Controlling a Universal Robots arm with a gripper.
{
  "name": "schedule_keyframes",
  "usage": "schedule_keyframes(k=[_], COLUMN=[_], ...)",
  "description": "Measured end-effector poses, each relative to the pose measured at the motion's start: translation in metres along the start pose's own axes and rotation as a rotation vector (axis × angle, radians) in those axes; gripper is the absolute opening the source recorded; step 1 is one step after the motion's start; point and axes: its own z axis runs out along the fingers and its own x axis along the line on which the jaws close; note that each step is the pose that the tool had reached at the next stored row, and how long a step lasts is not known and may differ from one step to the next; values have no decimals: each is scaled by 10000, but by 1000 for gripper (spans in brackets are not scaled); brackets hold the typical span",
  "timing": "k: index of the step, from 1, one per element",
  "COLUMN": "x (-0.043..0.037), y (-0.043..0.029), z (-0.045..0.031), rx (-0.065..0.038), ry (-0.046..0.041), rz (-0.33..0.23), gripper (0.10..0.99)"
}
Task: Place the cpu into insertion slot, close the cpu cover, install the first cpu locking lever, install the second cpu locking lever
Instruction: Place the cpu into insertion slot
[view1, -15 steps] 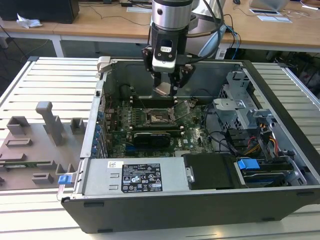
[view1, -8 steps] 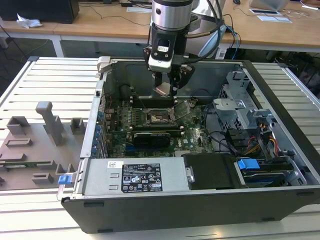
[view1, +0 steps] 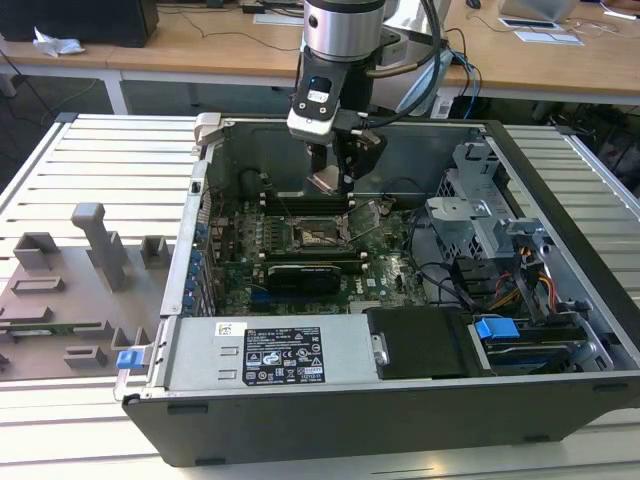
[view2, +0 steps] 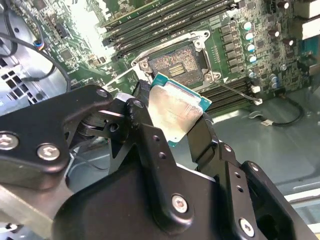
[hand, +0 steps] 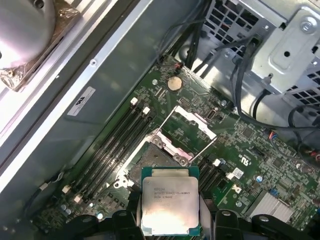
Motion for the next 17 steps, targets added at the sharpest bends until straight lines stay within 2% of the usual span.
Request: schedule_keyframes(k=[17], x=[-1], y=[1], z=[3], rx=[-20], ry=[-162], rz=[2469], gripper=[545])
